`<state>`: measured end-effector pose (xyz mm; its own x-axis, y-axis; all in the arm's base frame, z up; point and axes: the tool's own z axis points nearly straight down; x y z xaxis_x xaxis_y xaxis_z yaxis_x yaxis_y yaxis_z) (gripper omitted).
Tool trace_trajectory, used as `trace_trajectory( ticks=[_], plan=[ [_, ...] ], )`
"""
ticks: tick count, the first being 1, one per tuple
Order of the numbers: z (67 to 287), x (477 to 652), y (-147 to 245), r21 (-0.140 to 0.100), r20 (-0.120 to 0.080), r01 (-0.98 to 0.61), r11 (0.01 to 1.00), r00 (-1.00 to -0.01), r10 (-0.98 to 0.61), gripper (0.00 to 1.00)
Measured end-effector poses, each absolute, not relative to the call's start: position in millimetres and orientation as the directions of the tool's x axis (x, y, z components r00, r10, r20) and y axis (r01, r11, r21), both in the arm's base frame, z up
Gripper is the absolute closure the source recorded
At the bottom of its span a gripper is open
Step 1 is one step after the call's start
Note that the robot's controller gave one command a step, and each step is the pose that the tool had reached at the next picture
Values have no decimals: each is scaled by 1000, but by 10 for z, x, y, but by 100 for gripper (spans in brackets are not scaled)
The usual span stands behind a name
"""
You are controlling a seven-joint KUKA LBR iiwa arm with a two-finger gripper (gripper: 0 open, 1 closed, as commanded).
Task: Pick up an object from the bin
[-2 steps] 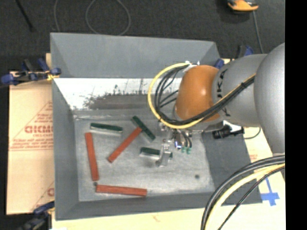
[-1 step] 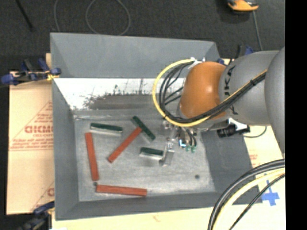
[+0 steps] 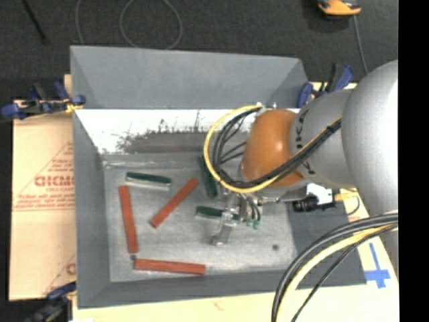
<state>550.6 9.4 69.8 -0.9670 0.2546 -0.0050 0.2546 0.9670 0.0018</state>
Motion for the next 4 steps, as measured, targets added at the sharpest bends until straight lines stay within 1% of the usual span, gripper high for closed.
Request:
trace_trajectory(
  ticks=[1, 2, 3, 4],
  plan=[
    [712, 5524, 83, 1, -7, 253, 967, -967, 253, 0],
    [712, 5525, 81, 1, -8, 251, 968, -968, 251, 100],
    [723, 5539, 67, 0, -8, 250, 968, -968, 250, 100],
    [1039, 5556, 63, 2, -7, 249, 969, -969, 249, 100]
  ],
)
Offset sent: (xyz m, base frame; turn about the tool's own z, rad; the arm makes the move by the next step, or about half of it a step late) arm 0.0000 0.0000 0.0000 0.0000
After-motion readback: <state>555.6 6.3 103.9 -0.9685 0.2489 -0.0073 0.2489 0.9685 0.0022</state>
